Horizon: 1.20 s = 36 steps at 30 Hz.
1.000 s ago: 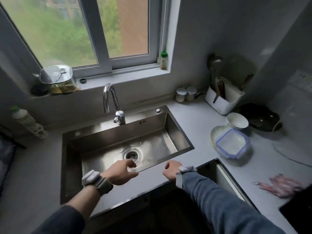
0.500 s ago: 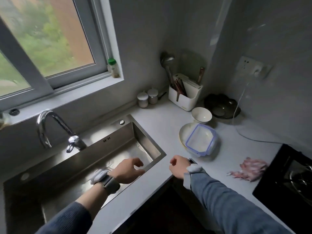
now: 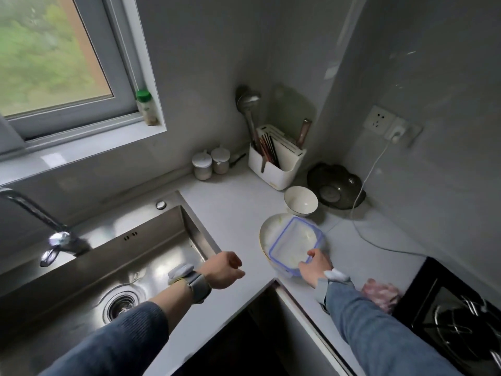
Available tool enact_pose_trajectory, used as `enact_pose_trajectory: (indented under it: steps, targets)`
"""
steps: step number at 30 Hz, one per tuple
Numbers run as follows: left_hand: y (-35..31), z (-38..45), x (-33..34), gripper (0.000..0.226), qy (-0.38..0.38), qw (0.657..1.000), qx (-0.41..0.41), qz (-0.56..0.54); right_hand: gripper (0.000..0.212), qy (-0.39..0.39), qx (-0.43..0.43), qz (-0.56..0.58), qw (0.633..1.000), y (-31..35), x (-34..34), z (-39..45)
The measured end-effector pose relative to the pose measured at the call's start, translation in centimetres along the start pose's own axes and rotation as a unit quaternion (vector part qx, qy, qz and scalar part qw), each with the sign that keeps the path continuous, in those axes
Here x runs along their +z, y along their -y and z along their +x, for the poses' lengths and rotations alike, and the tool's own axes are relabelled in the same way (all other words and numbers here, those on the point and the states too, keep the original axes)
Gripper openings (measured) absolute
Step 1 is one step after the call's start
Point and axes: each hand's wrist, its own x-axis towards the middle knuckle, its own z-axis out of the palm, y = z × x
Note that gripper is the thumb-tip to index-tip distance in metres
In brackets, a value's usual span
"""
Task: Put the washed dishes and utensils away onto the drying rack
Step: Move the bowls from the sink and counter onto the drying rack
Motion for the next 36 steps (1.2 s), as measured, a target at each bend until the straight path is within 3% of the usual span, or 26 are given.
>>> enact_pose_trajectory:
  steps: [7,14,22,24,26,27,29,33,36]
  targets:
    - [-5.5,4.4,2.5,0.052,-0.039,0.999,-0.010,-0.007,0.047,0.027,-0.017,-0.036,0.999,0.1,-2.9,7.2]
    - [-8.9,9.0,5.7,0.077,0.000,0.997,-0.068,-0.045,0.046,0.057,-0.031,-0.082,0.995,-0.1,-3.7,10.9]
    - [-9.4,13.2,7.0,0.084,-0.012,0.977,-0.144,-0.158,0.046,0.127,-0.022,-0.142,0.982,-0.8,-3.8,13.4]
    - [-9.9,13.5,6.9,0.072,-0.004,0.968,-0.165,-0.190,0.039,0.131,-0.016,-0.142,0.981,-0.8,-3.8,14.0]
    - [-10.3,13.3,6.9,0.032,-0.004,0.967,-0.161,-0.196,0.033,0.136,-0.015,-0.136,0.981,-0.5,-3.8,14.5]
    - [-10.5,13.2,6.9,0.027,-0.002,0.968,-0.150,-0.201,0.031,0.136,-0.016,-0.133,0.982,-0.3,-3.8,14.7]
    - [-11.1,12.5,6.6,0.042,0.007,0.970,-0.119,-0.211,0.030,0.120,-0.017,-0.122,0.985,0.1,-4.0,15.5]
    - [-11.4,9.9,4.6,0.018,0.029,0.965,-0.056,-0.256,0.045,0.063,-0.002,-0.093,0.994,1.5,-4.4,17.5]
    - [-11.1,7.8,3.0,0.015,0.046,0.952,-0.052,-0.296,0.054,0.062,0.005,-0.081,0.995,2.4,-4.1,19.6]
